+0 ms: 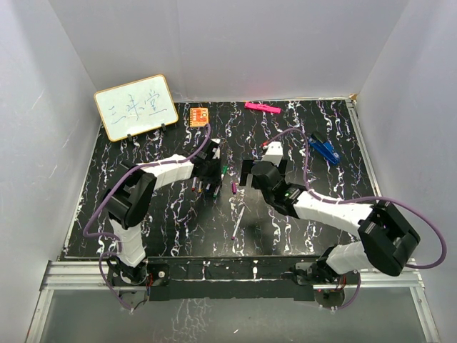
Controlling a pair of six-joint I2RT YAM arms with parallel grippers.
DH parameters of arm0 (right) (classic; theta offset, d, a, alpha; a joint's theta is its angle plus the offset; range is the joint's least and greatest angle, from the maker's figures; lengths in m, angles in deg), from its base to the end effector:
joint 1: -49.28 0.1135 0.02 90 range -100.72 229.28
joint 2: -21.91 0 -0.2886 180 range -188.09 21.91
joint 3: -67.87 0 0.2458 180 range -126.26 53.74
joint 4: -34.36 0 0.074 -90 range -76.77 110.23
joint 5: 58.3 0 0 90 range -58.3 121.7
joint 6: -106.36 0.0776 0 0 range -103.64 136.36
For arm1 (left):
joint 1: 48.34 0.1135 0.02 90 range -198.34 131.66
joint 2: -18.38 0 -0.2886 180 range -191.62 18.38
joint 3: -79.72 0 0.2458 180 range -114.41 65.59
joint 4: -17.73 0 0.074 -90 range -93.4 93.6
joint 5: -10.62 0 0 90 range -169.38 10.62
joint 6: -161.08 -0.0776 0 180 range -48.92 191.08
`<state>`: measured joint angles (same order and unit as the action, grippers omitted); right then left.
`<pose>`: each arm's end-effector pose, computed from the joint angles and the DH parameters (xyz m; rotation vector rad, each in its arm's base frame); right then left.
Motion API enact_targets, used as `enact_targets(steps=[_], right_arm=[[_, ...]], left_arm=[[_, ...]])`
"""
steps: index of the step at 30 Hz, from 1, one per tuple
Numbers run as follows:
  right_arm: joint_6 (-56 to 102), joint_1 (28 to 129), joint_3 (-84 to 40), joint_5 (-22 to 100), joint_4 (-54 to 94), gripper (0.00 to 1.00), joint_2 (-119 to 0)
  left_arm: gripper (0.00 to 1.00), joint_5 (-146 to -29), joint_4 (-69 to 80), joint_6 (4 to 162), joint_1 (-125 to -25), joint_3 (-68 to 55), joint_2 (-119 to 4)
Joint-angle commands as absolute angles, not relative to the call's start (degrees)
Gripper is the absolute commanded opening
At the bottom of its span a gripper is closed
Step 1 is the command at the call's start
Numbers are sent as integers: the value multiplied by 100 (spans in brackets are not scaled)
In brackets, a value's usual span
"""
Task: Insert the pens into the pen caps
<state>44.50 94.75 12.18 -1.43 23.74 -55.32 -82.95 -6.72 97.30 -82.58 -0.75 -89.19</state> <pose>0.2424 0.1859 0.2307 0.0237 2.0377 0.1867 0.3446 -0.2404 0.1581 0.2055 2.5358 -0.5152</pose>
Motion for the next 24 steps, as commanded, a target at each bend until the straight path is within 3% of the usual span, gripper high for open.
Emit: enact_targets(steps=[1,7,12,24], right_arm=[[4938,9493,974,-30,1784,93,-5606],[5357,9746,1170,89,1157,77,-5509],[5675,10145,1177,325,686,69,-5478],[6326,10860,514,367,-404,64,-6184]], left_arm=[[23,-8290,-787,9807,-8248,-208,-8785],[27,-8334,-721,9830,-8244,-199,-8477],[29,-8265,-777,9824,-8249,-163,-8126],[29,-7861,-918,9842,-8244,369,-7402]])
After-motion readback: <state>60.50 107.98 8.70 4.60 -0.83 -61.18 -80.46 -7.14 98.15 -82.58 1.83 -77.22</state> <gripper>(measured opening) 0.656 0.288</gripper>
